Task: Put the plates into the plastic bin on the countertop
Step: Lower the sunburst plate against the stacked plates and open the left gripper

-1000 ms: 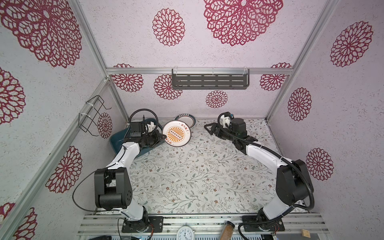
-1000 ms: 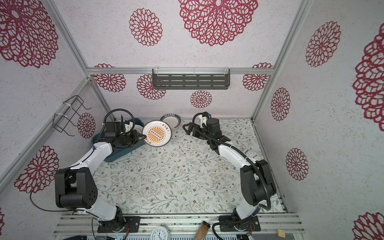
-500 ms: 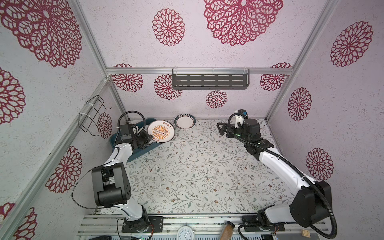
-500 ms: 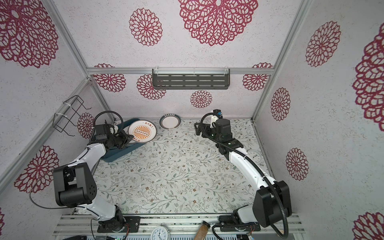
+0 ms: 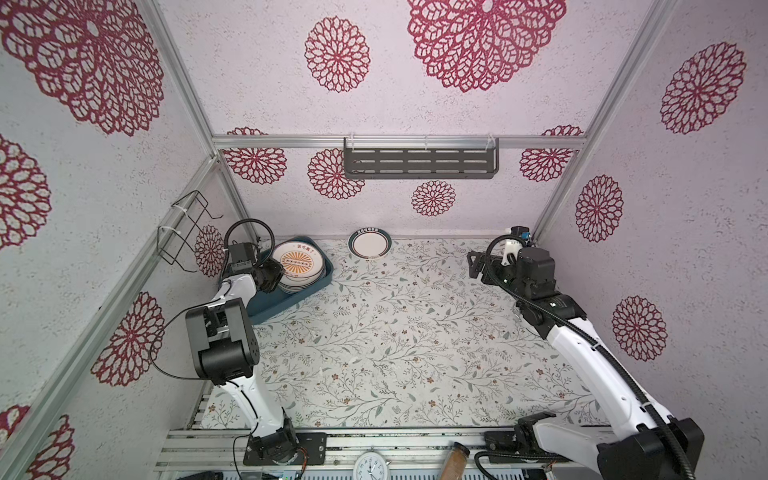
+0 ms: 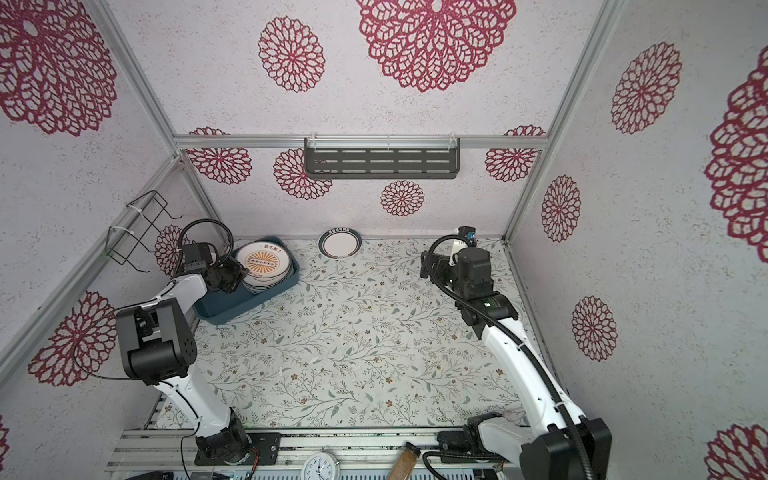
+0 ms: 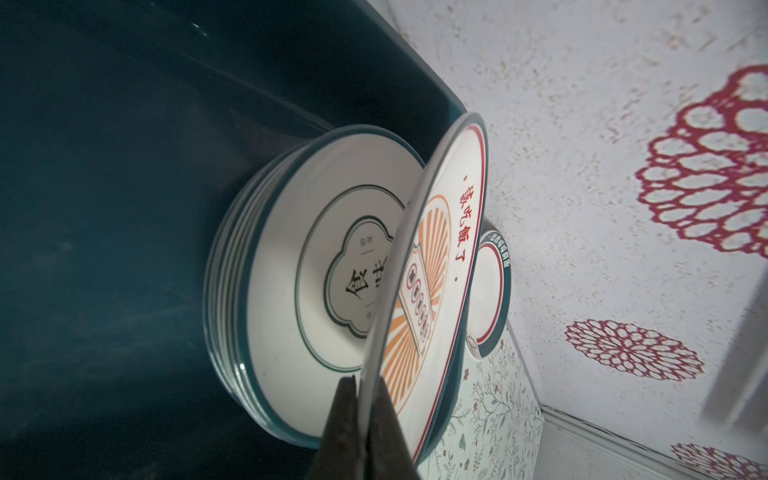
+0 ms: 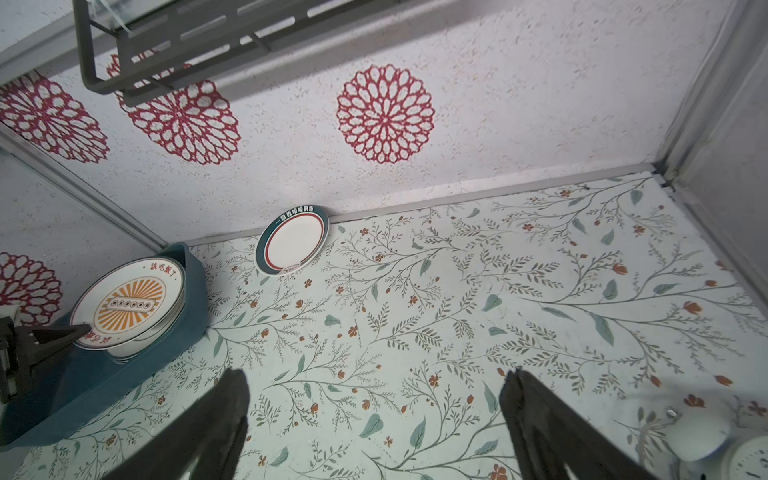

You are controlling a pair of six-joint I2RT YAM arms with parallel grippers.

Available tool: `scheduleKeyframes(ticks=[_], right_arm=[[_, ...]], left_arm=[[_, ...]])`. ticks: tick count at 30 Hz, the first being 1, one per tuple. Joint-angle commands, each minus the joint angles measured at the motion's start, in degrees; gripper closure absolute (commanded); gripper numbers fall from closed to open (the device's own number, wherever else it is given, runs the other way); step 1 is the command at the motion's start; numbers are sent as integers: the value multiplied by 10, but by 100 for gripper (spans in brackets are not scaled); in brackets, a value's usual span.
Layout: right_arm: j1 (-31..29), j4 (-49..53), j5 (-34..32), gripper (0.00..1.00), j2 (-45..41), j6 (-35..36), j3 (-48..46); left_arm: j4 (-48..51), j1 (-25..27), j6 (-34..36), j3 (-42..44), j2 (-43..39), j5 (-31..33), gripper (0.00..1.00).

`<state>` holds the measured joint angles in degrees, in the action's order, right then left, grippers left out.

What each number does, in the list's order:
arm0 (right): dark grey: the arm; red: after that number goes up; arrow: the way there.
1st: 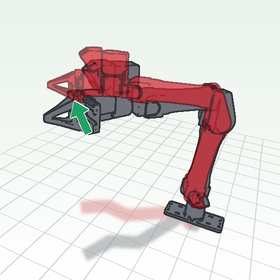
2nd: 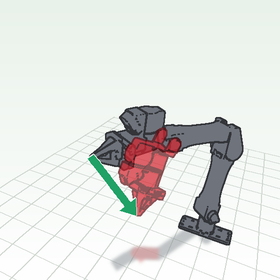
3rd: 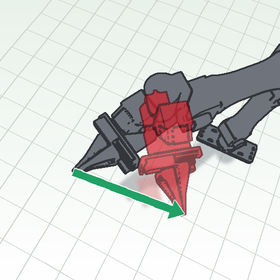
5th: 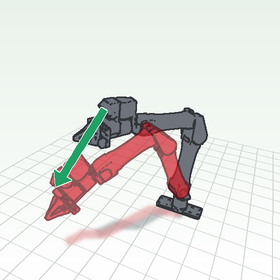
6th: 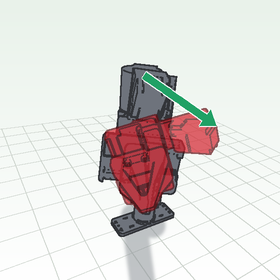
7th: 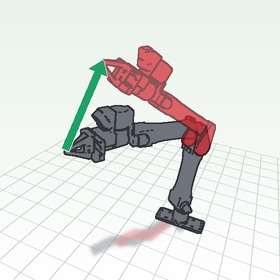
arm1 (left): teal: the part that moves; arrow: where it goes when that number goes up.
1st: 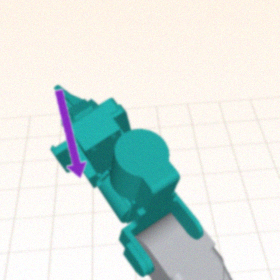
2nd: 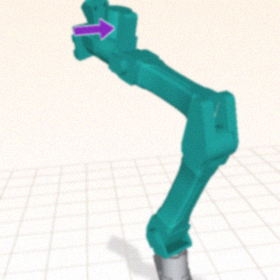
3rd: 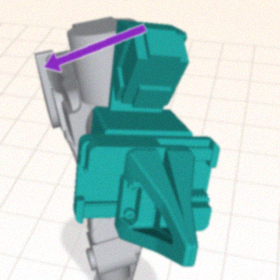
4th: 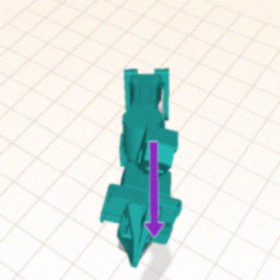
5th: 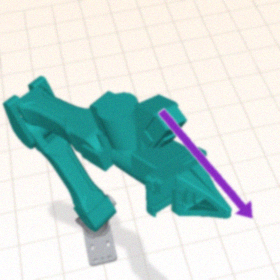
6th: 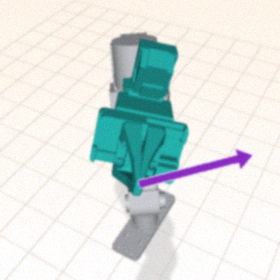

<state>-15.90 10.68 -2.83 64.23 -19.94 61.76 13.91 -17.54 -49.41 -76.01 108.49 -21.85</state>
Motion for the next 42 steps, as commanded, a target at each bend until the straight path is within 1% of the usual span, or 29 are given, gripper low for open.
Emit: scheduleKeyframes(ticks=[1, 4, 8, 11, 13, 15, 18, 22, 24, 27, 29, 33, 37, 40, 42], right_arm=[[6, 15, -48, 1, -33, 16, -9], [6, 15, -54, 1, -38, 13, -14], [7, 8, -36, 1, -31, 1, -16], [7, 2, -33, 1, -28, -8, -20], [8, -1, -32, 1, -26, -13, -22], [7, -3, -31, 1, -24, -16, -23], [7, -13, -25, 1, -19, -27, -28], [7, -36, -4, 1, -4, -45, -40], [7, -48, 6, 1, 8, -57, -43], [7, -62, 12, 1, 26, -79, -45], [7, -82, 28, 1, 39, -97, -53], [7, -117, 61, 1, 68, -121, -62], [7, -136, 80, 1, 86, -133, -57], [7, -148, 98, 1, 98, -139, -53], [7, -159, 106, 1, 104, -144, -55]], left_arm=[[-28, -2, 3, -8, 8, 3, 100], [-34, -1, 3, -17, 24, -3, 100], [-24, 0, 1, -37, 59, -13, 100], [-27, 0, -7, -32, 66, -10, 100], [-25, 1, -6, -31, 67, -13, 90], [-14, 3, 3, -32, 64, -10, 76], [7, 7, 20, -37, 57, -8, 68], [42, 10, 39, -48, 47, 6, 60], [78, 13, 57, -59, 46, 33, 48], [114, 14, 82, -66, 14, 59, 36], [135, 15, 95, -67, 0, 78, 31], [145, 17, 110, -49, -43, 106, 18], [144, 30, 124, -30, -95, 133, 12], [117, 60, 138, -12, -142, 138, 8], [105, 95, 148, -9, -164, 150, 5]])
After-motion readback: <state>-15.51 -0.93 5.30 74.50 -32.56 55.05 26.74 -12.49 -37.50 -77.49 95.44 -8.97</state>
